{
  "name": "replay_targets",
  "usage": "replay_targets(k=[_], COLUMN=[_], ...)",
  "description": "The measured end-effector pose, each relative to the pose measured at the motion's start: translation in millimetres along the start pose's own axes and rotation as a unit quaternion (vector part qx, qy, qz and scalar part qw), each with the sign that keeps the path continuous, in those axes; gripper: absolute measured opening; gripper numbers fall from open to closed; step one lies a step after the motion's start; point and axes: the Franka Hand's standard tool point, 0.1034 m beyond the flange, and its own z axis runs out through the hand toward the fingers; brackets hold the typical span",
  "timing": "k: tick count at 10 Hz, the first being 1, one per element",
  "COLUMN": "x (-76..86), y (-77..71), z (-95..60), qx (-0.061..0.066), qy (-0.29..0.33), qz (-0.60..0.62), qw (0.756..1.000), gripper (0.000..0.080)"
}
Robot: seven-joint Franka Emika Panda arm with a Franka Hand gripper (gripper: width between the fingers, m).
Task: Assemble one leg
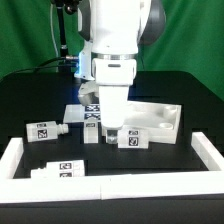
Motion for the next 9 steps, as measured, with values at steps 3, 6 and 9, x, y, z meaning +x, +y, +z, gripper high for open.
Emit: replay_targets(k=[3, 6, 9], x=[11.1, 16.4, 30.6], y=[-2.9, -4.3, -6.1], z=[3.9, 5.9, 10.3], qx=[0.004, 0.005, 0.005], qy=[0.002, 0.002, 0.005], qz=[0.004, 0.003, 0.011], qw=[1.000, 1.000, 1.000], gripper=[0.0650, 0.0650, 0.0650])
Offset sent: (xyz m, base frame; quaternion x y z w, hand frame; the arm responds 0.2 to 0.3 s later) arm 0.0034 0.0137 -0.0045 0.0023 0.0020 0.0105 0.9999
